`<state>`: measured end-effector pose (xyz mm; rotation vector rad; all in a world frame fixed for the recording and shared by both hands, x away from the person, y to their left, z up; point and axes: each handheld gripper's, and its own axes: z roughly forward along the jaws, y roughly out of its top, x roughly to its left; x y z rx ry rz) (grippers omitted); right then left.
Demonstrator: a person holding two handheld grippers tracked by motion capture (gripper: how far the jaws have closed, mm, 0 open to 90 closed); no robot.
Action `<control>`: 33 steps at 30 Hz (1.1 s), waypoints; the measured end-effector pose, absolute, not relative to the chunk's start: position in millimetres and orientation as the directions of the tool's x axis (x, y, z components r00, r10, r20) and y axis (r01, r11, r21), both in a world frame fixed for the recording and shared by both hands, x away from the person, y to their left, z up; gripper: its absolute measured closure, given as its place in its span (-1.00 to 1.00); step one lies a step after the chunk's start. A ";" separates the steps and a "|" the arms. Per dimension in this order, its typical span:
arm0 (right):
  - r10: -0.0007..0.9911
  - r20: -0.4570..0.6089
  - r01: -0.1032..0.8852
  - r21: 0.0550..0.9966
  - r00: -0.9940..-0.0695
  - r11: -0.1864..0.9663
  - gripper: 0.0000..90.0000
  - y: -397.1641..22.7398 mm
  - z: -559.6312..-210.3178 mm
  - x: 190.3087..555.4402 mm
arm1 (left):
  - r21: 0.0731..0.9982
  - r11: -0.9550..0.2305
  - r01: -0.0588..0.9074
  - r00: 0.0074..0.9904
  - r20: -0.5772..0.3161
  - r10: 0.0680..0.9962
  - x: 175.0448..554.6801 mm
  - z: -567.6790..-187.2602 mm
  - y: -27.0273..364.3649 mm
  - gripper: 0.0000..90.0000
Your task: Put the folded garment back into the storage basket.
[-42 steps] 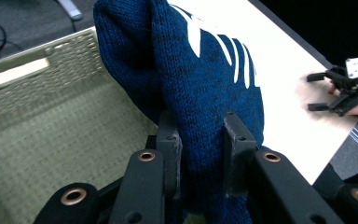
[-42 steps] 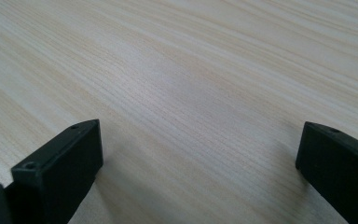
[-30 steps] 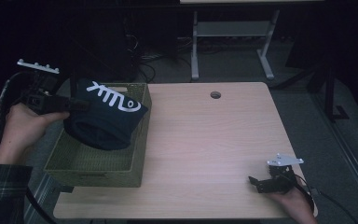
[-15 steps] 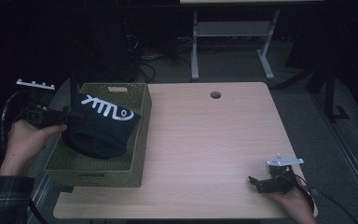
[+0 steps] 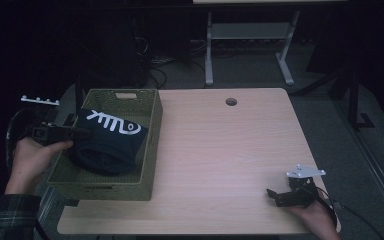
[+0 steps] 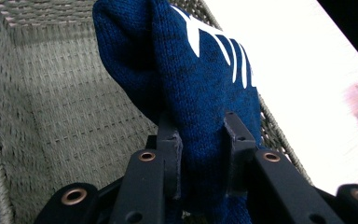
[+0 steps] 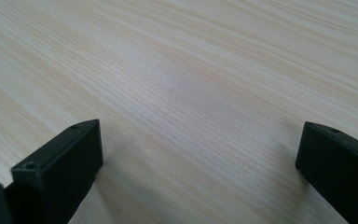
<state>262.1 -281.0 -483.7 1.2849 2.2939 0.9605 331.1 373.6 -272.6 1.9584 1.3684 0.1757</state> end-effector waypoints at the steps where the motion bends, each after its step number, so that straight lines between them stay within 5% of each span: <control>1: 0.846 0.031 0.615 0.701 -0.533 0.362 -0.99 -281.0 -483.7 262.1 | 0.625 -0.165 0.763 0.421 -0.286 0.861 331.1 -274.3 374.1 0.62; 15: 0.846 0.031 0.615 0.700 -0.533 0.362 -0.99 -281.0 -483.7 262.1 | 0.576 -0.172 0.799 0.413 -0.317 0.854 347.8 -309.4 366.5 0.62; 33: 0.845 0.031 0.616 0.699 -0.533 0.363 -0.99 -281.0 -483.6 262.1 | 0.484 -0.257 0.837 0.369 -0.151 0.917 381.9 -357.0 369.4 0.61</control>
